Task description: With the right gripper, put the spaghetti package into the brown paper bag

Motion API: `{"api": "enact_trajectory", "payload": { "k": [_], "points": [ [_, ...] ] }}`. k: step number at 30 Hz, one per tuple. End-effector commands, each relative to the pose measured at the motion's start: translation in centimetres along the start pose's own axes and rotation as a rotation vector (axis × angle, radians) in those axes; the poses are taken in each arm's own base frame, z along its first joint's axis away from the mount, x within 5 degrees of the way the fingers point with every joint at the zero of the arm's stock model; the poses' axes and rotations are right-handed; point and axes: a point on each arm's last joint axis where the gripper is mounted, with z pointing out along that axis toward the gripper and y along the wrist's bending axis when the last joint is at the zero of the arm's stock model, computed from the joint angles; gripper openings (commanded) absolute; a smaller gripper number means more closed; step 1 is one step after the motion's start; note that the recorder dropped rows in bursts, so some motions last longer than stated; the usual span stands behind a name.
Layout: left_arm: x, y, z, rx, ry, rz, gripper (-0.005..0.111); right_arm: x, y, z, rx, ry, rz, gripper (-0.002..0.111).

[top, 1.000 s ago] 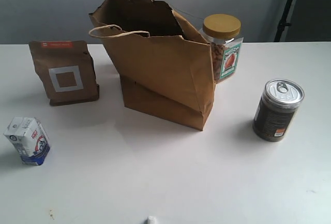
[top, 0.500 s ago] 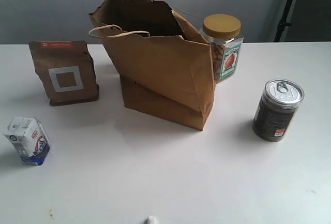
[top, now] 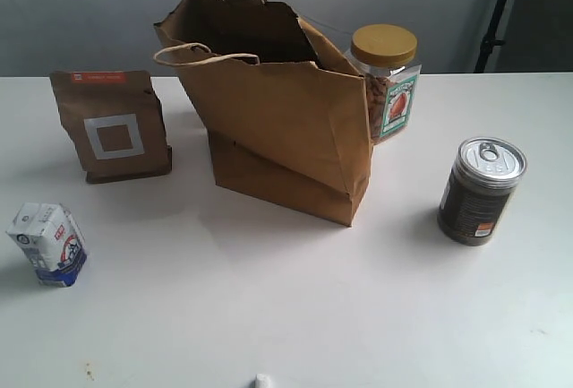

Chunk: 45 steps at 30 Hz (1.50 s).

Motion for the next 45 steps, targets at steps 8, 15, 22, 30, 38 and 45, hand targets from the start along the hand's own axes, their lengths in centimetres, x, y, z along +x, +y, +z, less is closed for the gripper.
{"api": "enact_trajectory", "payload": {
  "k": [8,15,22,30,38,45],
  "points": [
    [0.07,-0.07,0.06,0.005,-0.003,-0.007,0.0,-0.44,-0.03,-0.05,0.005,-0.057,0.009,0.0],
    [0.07,-0.07,0.06,0.005,-0.003,-0.007,0.0,-0.58,-0.04,-0.05,0.005,-0.072,0.02,0.0],
    [0.07,-0.07,0.06,0.005,-0.003,-0.007,0.0,-0.53,-0.35,-0.06,0.06,-0.066,0.004,0.0],
    [0.07,-0.07,0.06,0.005,-0.003,-0.007,0.0,-0.21,-0.78,-0.09,0.135,-0.029,0.001,0.0],
    [0.07,-0.07,0.06,0.005,-0.003,-0.007,0.0,0.35,-0.75,-0.09,0.132,0.031,0.034,0.0],
    [0.07,-0.07,0.06,0.005,-0.003,-0.007,0.0,0.35,-0.75,-0.09,0.132,0.03,0.039,0.0]
  ]
}}
